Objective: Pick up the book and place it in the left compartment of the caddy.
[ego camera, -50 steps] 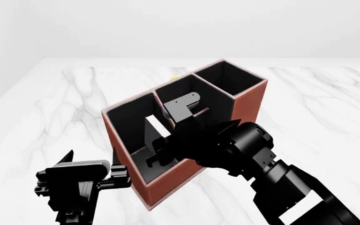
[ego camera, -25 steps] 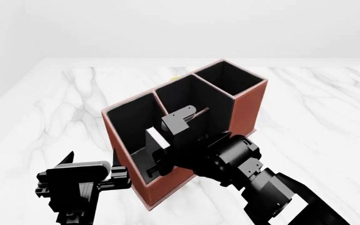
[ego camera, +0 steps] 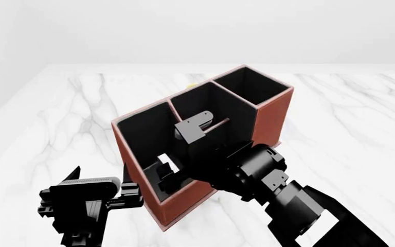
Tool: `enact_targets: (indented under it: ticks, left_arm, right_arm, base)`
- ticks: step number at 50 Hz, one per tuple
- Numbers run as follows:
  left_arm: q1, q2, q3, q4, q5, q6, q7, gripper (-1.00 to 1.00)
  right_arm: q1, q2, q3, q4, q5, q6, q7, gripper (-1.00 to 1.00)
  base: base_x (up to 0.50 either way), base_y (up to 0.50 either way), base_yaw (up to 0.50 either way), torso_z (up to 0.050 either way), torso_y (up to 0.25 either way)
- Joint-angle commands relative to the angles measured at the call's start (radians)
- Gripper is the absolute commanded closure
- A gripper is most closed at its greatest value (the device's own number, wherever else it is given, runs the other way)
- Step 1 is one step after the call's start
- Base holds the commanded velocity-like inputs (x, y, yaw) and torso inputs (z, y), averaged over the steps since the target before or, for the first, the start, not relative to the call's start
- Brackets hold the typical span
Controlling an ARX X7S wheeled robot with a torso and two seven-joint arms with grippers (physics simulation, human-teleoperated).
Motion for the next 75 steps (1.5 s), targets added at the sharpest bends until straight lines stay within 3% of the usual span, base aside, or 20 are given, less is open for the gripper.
enact_targets:
  ticks: [1,9,14,20,26,27,30,38,56,63,67,75]
  left_arm:
    - [0.0,0.018,-0.027,-0.003,0.003,0.005,0.025,-1.0]
    - [0.004,0.014,-0.028,-0.001,0.0,0.007,0.022,-1.0]
    - [0.004,0.014,-0.027,-0.002,-0.001,0.01,0.02,-1.0]
    - [0.014,0.007,-0.034,0.015,-0.006,0.009,0.013,-1.0]
    - [0.014,0.006,-0.033,0.022,-0.006,0.005,0.006,-1.0]
    - [0.011,0.007,-0.029,0.022,-0.004,0.005,0.005,-1.0]
    - [0.008,0.008,-0.023,0.015,-0.001,0.008,0.006,-1.0]
    - [0.01,0.008,-0.015,0.008,0.002,0.017,0.006,-1.0]
    - [0.009,-0.009,-0.004,0.066,0.003,-0.006,-0.01,-1.0]
    - [-0.121,-0.074,-0.001,0.378,-0.015,-0.255,-0.079,-1.0]
    - [-0.271,-0.101,-0.025,0.515,-0.062,-0.436,-0.111,-1.0]
    - [-0.366,-0.116,-0.025,0.611,-0.114,-0.544,-0.143,-1.0]
  right_arm:
    - [0.018,-0.004,0.036,-0.036,0.0,0.014,-0.008,-1.0]
    - [0.075,0.093,0.158,-0.291,0.138,0.152,0.156,-1.0]
    - [0.107,0.179,0.303,-0.527,0.294,0.256,0.353,-1.0]
    - [0.007,0.291,0.377,-0.748,0.333,0.219,0.451,-1.0]
    - [-0.266,0.422,0.404,-0.946,0.135,-0.025,0.458,-1.0]
    - [-0.399,0.456,0.396,-0.98,0.005,-0.169,0.456,-1.0]
    - [-0.58,0.488,0.392,-1.0,-0.16,-0.383,0.45,-1.0]
    - [-0.827,0.532,0.45,-1.097,-0.381,-0.718,0.509,-1.0]
    - [-0.867,0.535,0.457,-1.122,-0.459,-0.789,0.535,-1.0]
    - [-0.756,0.554,0.475,-1.215,-0.394,-0.617,0.586,-1.0]
    - [-0.664,0.572,0.502,-1.307,-0.329,-0.505,0.632,-1.0]
    - [-0.588,0.576,0.512,-1.397,-0.303,-0.443,0.664,-1.0]
  base:
    - [0.0,0.0,0.0,0.0,0.0]
    - [0.0,0.0,0.0,0.0,0.0]
    - [0.0,0.0,0.0,0.0,0.0]
    - [0.0,0.0,0.0,0.0,0.0]
    - [0.0,0.0,0.0,0.0,0.0]
    - [0.0,0.0,0.0,0.0,0.0]
    - [0.0,0.0,0.0,0.0,0.0]
    - [0.0,0.0,0.0,0.0,0.0]
    - [0.0,0.0,0.0,0.0,0.0]
    - [0.0,0.0,0.0,0.0,0.0]
    - [0.0,0.0,0.0,0.0,0.0]
    - [0.0,0.0,0.0,0.0,0.0]
